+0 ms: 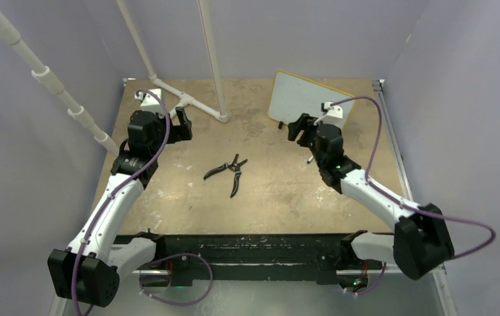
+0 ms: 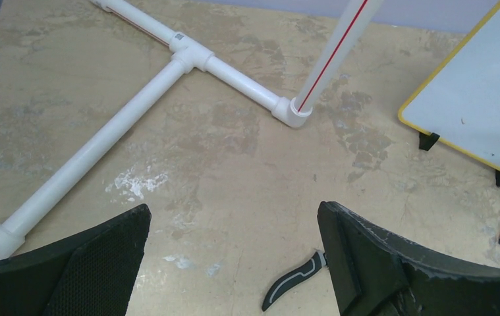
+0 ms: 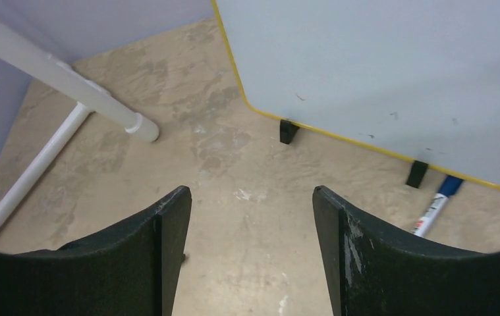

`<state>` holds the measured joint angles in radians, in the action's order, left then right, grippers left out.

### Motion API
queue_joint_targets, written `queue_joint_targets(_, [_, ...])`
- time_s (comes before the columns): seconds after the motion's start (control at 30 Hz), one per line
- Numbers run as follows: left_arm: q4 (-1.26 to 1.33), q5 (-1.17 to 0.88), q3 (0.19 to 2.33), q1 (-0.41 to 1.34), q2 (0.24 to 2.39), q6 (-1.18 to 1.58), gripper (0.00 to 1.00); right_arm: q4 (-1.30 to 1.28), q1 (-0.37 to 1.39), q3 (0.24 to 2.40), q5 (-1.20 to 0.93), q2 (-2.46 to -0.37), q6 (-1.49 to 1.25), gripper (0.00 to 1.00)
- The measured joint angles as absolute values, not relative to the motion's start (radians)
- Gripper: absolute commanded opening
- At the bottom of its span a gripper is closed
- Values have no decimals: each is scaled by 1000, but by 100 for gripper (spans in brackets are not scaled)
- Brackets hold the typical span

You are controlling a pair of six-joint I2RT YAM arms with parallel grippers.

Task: Write a sentence on the whiteboard
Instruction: Move the whiteboard to the center of the board.

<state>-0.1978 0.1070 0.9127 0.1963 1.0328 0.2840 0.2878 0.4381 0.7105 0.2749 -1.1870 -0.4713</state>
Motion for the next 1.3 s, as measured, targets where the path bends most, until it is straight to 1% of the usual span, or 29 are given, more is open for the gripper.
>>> queue_joint_targets(0.13, [-201, 107, 912, 196, 1033, 277, 97, 342, 491, 788, 352, -1361, -520, 68])
queue_joint_targets(0.37, [-204, 93, 912, 196, 1041, 277, 97, 389, 516, 1010, 406, -1705, -560, 61])
queue_joint_targets(0.5, [-203, 81, 912, 196, 1045, 277, 97, 379, 518, 1077, 430, -1831, -590, 60])
queue_joint_targets(0.67, [-203, 62, 912, 196, 1053, 277, 97, 362, 519, 1102, 466, -1923, -628, 59])
queue_joint_targets(0.83, [-203, 43, 912, 196, 1058, 277, 97, 351, 522, 1144, 508, -2003, -650, 56])
queue_joint_targets(1.13, [-203, 29, 912, 196, 1065, 275, 97, 316, 522, 1221, 548, -2097, -667, 46])
queue_joint_targets(1.3, [-203, 29, 912, 196, 1067, 273, 97, 270, 522, 1275, 563, -2122, -678, 45])
